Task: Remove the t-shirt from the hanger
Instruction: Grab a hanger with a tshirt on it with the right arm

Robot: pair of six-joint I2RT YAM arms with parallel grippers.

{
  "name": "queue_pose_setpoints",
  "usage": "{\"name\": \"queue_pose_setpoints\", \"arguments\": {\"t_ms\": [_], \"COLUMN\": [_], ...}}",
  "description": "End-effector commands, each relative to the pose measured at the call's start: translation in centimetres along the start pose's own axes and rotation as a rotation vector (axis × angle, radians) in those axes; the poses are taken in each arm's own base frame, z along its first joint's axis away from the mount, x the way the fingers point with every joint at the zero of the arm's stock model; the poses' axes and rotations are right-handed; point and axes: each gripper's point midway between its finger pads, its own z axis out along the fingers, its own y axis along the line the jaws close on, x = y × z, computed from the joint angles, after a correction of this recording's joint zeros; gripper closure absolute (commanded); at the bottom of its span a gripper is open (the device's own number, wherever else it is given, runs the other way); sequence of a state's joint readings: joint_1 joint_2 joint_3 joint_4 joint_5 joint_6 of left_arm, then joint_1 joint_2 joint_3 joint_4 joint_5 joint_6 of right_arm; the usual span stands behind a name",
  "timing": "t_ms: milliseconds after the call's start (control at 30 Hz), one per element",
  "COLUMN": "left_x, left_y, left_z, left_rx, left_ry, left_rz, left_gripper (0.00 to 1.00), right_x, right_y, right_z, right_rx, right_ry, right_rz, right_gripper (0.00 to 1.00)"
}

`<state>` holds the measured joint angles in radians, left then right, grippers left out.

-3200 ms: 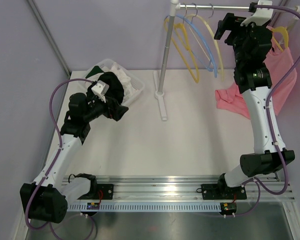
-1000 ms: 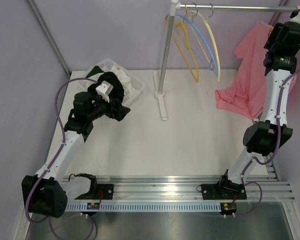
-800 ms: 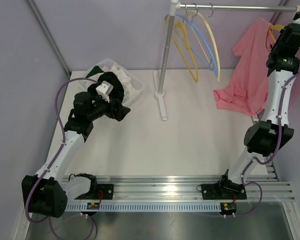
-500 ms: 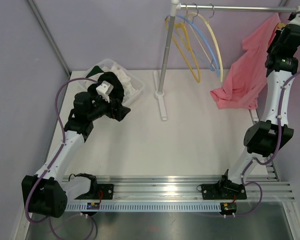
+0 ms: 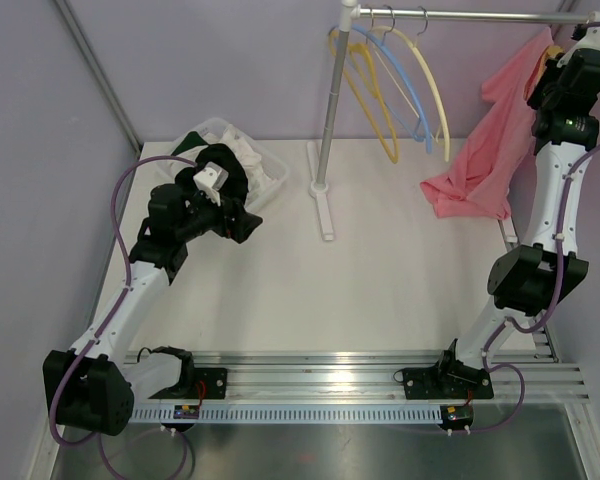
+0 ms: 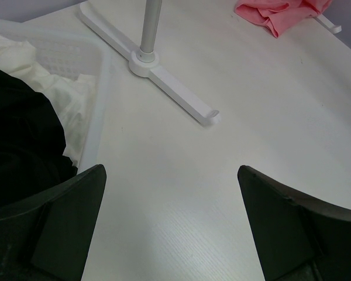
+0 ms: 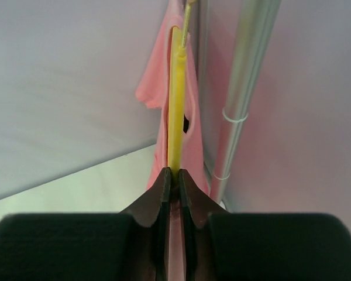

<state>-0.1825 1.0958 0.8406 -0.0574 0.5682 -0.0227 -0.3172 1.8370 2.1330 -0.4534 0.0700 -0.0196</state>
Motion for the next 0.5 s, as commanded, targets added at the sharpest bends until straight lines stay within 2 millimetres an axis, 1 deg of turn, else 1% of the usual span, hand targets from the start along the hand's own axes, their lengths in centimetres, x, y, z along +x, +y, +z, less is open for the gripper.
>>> {"name": "queue_pose_setpoints", "arguments": {"t_ms": [0,100,267,300,333,367,400,467], "left_x": [-1.9,-1.8,-1.8,-1.8,-1.8,-2.0,-1.8,-1.8], "left_y": [-0.1,-0.1,-0.3,-0.3,-0.3,-0.3,-0.3,-0.4], "left_z": [-0.2,-0.1,-0.1,-0.1,-0.1,-0.1,-0.1,-0.1], "left_rx": [-0.006,-0.005,-0.002,-0.002,-0.002,-0.002,-0.002,-0.002], "left_ry": [-0.059,-0.056,-0.055,-0.057,-0.055,-0.059,-0.056,-0.056], "left_rz": [0.055,0.053,0.053,0.054,0.055,0.056,0.055,0.055], "left_gripper": [0.01,0.01,0.01,0.01,0.01,0.01,0.01,0.01], "right_x": [-2.7,-2.8,-2.7,-2.9,-2.5,-2.6,-2.5,-2.5], "right_y": [2.6,4.0,5.5,6.3,6.7,7.1,7.9,8.3], "right_z": [-3.1,-4.0,-5.6,-6.4,-6.5,-6.9,-7.4,-7.8], "right_rx": [-0.165,-0.242,-0.341,-0.391,-0.417,-0.443,-0.498,-0.525], "right_ry": [-0.045,-0.037,-0.032,-0.039,-0.032,-0.036,-0.035,-0.034], "right_rz": [0.013,0.011,-0.006,-0.017,-0.021,-0.026,-0.031,-0.031], "right_gripper": [1.0,1.0,1.0,1.0,1.0,1.0,1.0,1.0]}}
